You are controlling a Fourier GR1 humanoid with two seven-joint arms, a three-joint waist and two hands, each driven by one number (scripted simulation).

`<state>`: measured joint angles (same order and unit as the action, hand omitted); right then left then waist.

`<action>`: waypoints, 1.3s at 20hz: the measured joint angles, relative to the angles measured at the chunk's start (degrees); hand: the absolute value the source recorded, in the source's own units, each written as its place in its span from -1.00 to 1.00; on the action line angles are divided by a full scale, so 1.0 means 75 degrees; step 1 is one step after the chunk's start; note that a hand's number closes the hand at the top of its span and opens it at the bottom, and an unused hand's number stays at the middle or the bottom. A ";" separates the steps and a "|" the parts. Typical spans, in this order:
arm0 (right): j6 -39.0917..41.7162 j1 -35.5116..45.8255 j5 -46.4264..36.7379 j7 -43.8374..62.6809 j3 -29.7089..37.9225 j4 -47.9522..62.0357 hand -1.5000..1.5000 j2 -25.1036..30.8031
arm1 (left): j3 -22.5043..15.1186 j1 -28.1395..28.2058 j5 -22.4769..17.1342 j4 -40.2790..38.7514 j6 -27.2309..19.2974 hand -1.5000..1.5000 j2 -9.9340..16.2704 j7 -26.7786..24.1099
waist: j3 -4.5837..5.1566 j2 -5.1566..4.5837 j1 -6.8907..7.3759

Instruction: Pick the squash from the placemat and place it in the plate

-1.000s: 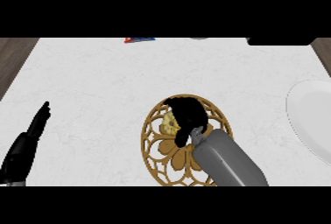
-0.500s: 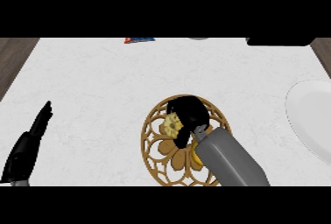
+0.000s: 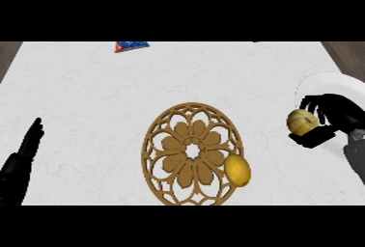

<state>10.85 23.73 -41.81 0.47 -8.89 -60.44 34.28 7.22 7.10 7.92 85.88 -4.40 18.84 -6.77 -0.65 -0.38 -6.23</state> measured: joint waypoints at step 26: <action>0.0543 -0.0704 0.3445 -0.7632 0.4328 0.3539 1.00 0.4337 | -0.0227 -0.0104 -0.0005 0.0039 0.0274 0.00 -0.0045 -0.0218 | 0.0008 -0.0039 0.0769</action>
<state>14.93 18.45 -15.97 -56.77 23.58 -33.90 66.80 5.52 6.32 7.89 86.17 -2.35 18.50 -8.41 -0.58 -0.67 -0.47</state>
